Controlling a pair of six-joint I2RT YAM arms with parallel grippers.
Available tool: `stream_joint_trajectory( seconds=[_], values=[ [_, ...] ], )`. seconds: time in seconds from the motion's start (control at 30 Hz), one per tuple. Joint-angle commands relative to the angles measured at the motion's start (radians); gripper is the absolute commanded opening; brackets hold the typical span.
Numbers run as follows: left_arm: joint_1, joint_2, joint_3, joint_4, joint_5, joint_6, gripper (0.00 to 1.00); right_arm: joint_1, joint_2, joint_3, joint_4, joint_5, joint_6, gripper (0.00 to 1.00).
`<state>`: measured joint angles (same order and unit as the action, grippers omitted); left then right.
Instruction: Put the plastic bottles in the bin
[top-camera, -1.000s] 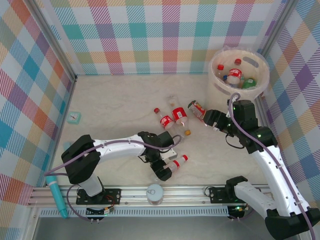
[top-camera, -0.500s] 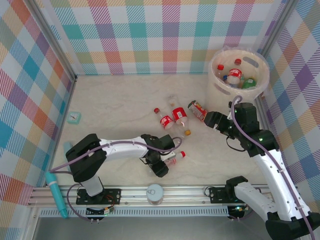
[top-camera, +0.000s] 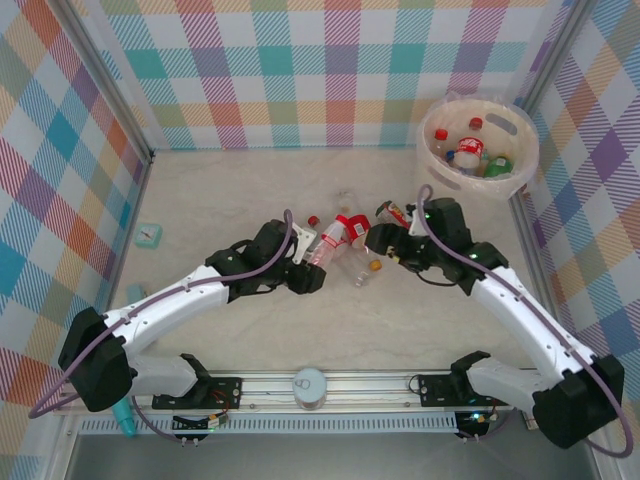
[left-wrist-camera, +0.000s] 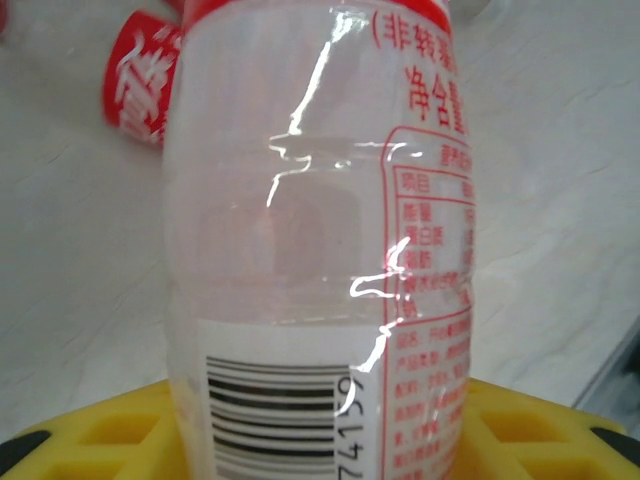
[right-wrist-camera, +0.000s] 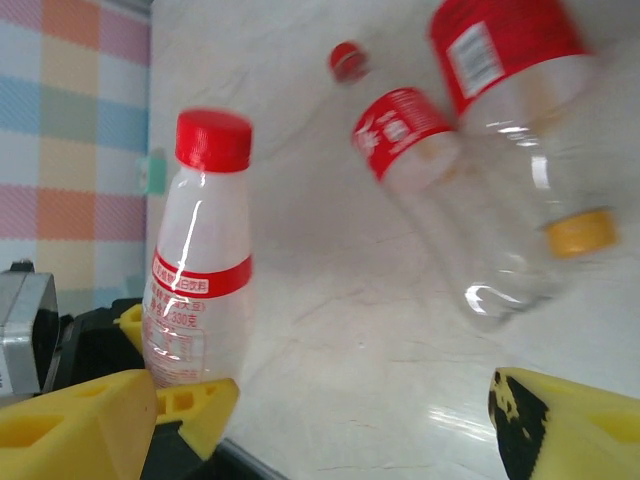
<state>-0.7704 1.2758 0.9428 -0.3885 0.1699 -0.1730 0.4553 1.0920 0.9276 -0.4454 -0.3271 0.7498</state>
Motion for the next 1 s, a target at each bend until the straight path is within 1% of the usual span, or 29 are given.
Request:
stream_joint_trajectory(
  seconds=[0.0, 0.17, 0.3, 0.37, 0.43, 0.5, 0.63, 0.77, 0.8, 0.87, 0.9, 0.97],
  values=[
    [-0.001, -0.006, -0.018, 0.120, 0.115, -0.044, 0.51, 0.039, 0.057, 0.040, 0.163, -0.053, 0.028, 0.86],
    [-0.001, 0.011, -0.023, 0.185, 0.173, -0.084, 0.51, 0.060, 0.142, 0.095, 0.184, -0.027, 0.006, 0.87],
    [-0.001, 0.026, -0.030, 0.249, 0.213, -0.115, 0.51, 0.060, 0.202, 0.110, 0.240, -0.055, 0.017, 0.87],
    [-0.001, 0.041, -0.024, 0.267, 0.221, -0.123, 0.50, 0.064, 0.227, 0.132, 0.251, -0.068, 0.022, 0.86],
    [-0.001, 0.051, -0.019, 0.285, 0.203, -0.138, 0.50, 0.065, 0.242, 0.155, 0.243, -0.078, 0.019, 0.83],
    [-0.001, 0.058, -0.026, 0.324, 0.185, -0.158, 0.50, 0.066, 0.252, 0.174, 0.220, -0.078, 0.012, 0.74],
    [-0.001, 0.061, -0.053, 0.422, 0.187, -0.199, 0.50, 0.065, 0.264, 0.188, 0.197, -0.069, 0.010, 0.59],
    [-0.001, 0.083, -0.032, 0.430, 0.200, -0.199, 0.52, 0.065, 0.270, 0.214, 0.189, -0.064, 0.000, 0.48],
    [-0.001, 0.088, -0.027, 0.425, 0.199, -0.198, 0.55, 0.065, 0.268, 0.232, 0.170, -0.054, -0.011, 0.45],
    [-0.001, 0.088, -0.020, 0.417, 0.182, -0.195, 0.66, 0.063, 0.260, 0.275, 0.130, -0.027, -0.038, 0.42],
    [-0.001, 0.085, -0.022, 0.415, 0.162, -0.194, 0.76, 0.064, 0.253, 0.299, 0.108, -0.010, -0.054, 0.40],
    [0.000, 0.063, -0.035, 0.410, 0.104, -0.191, 0.99, 0.058, 0.243, 0.356, 0.061, 0.032, -0.094, 0.38]
  ],
)
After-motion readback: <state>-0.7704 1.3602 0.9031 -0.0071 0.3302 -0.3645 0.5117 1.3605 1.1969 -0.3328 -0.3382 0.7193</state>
